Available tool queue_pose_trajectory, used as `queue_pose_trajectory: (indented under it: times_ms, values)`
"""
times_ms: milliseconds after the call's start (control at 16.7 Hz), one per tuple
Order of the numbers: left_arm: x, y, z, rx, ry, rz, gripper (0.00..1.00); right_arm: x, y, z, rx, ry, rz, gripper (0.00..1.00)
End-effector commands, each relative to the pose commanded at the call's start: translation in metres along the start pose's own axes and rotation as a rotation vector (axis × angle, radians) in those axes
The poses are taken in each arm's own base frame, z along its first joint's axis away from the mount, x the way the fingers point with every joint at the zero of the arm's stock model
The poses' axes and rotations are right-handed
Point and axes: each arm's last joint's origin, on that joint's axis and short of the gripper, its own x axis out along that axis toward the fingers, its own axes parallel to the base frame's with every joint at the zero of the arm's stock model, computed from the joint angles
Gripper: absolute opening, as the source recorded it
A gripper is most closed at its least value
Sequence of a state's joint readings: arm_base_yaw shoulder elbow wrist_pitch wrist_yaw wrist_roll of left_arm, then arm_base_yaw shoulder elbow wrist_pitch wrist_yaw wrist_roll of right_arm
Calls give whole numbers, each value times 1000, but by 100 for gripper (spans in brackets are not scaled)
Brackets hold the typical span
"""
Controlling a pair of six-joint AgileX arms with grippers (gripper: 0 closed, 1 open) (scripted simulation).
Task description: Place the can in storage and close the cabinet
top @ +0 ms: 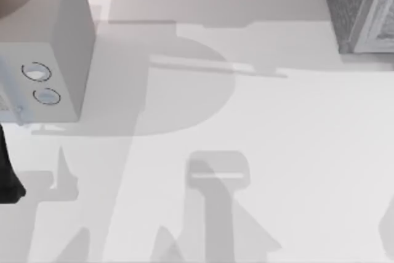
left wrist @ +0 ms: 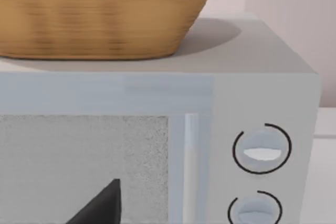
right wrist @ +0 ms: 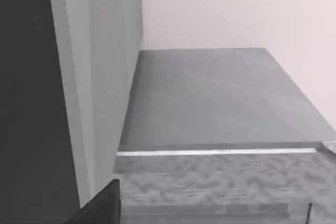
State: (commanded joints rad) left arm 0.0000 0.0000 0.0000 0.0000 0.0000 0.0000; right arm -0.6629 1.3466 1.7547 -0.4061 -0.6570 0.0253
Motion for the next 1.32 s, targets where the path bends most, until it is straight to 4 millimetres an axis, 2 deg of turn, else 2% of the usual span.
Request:
queue_pose_trajectory:
  times_ms: [240,480,660,900,1020,1200,1320]
  values:
    - [0,0,0,0,0,0,100,15,41,8,-32,-34,5,100]
    - [0,0,0,0,0,0,100,38,72,-5,6,21,-21,100]
    - [0,0,0,0,0,0,100,49,105,-11,4,50,-11,100]
    - [0,0,0,0,0,0,100,47,147,-9,-17,38,3,100]
    - [0,0,0,0,0,0,100,43,175,-7,-22,29,11,100]
    - [0,0,0,0,0,0,100,29,217,-6,-26,20,10,100]
    - [0,0,0,0,0,0,100,19,232,-6,-23,13,5,100]
